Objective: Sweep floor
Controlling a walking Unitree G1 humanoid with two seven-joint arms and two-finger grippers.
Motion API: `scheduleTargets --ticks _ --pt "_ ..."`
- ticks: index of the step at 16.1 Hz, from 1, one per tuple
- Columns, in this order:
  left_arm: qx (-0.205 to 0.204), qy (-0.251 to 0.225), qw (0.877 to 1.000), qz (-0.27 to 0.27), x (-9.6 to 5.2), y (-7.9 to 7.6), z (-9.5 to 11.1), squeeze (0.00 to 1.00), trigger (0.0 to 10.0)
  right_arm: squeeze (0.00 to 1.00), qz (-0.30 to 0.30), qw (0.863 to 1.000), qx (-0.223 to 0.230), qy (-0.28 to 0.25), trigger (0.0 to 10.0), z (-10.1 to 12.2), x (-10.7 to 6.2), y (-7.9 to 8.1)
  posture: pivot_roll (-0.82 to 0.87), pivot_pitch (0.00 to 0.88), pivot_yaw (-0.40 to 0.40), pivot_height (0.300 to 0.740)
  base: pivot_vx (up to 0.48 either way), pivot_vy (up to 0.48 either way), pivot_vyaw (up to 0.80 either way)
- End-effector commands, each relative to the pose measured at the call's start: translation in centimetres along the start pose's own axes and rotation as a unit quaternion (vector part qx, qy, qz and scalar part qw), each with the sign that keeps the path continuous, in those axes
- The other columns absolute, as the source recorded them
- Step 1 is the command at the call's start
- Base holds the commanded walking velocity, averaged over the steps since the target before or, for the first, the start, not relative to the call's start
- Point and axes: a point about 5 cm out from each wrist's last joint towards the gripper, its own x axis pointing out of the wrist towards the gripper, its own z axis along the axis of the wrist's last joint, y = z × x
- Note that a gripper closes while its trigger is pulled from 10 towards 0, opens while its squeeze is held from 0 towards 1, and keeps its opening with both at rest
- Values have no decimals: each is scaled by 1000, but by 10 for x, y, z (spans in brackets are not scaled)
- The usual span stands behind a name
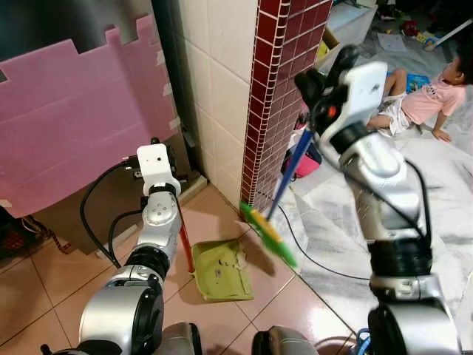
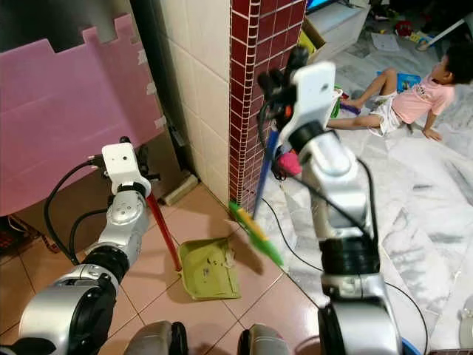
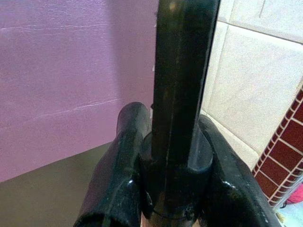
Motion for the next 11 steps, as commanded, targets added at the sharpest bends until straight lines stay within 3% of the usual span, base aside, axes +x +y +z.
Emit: scheduleTargets --ticks 1,2,6,8,11 --pt "1 16 1000 -15 -2 -4 -5 0 10000 0 8 1000 -10 5 10000 -7 -1 10 -131 109 6 740 0 0 0" --pt "0 14 999 -30 -2 -8 -5 0 10000 0 14 999 -33 34 10000 -23 -6 17 -131 109 6 740 0 0 0" --pt "-1 17 999 -32 -2 -8 -5 0 10000 0 38 995 23 91 10000 -53 -21 47 -131 106 6 740 0 0 0" --pt "-3 18 999 -35 -1 -9 -5 0 10000 0 69 990 65 102 10000 -56 -24 60 -131 105 7 740 0 0 0" --pt "-33 24 997 -63 -2 -15 -5 0 10000 0 83 987 104 87 10000 -47 -19 59 -134 101 7 740 0 0 0"
